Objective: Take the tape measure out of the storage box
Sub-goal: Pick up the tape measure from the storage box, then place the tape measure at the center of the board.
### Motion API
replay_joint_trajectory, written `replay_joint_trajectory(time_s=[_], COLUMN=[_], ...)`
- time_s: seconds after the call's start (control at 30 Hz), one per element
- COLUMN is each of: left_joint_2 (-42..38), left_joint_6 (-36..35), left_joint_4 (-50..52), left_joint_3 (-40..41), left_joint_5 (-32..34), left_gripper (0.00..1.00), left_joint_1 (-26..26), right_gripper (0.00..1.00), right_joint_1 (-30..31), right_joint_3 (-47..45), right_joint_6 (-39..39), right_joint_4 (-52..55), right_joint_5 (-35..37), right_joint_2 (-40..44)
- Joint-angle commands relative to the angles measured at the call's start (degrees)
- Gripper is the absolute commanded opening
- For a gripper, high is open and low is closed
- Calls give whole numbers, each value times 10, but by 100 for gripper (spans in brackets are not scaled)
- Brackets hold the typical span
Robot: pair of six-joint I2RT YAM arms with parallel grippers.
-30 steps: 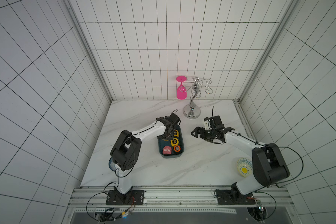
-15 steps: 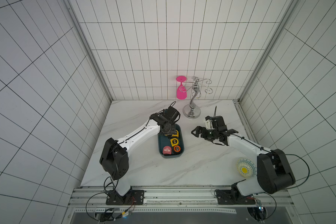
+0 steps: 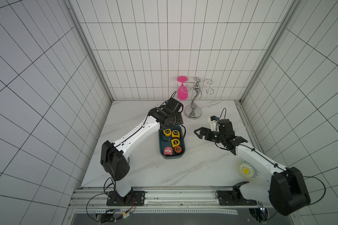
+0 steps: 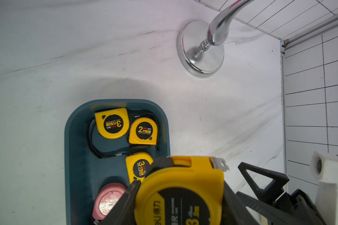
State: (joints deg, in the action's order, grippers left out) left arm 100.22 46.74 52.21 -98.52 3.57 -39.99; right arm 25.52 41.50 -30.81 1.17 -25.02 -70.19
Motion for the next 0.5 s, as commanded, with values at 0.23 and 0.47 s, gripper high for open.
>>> replay_joint_trajectory(time_s=[0.23, 0.47], left_joint_2=[62, 72], left_joint_6=[90, 120], left_joint_4=[-74, -87], left_joint_3=[-46, -64], left_joint_5=[-68, -92], left_gripper=[0, 0], left_joint_1=[-19, -38], right_gripper=[98, 96], right_joint_1=[37, 44], right_joint_3=[-85, -99], right_joint_6=[-3, 9], right_joint_4=[-165, -221], right_joint_5=[19, 24], right_joint_2=[82, 94])
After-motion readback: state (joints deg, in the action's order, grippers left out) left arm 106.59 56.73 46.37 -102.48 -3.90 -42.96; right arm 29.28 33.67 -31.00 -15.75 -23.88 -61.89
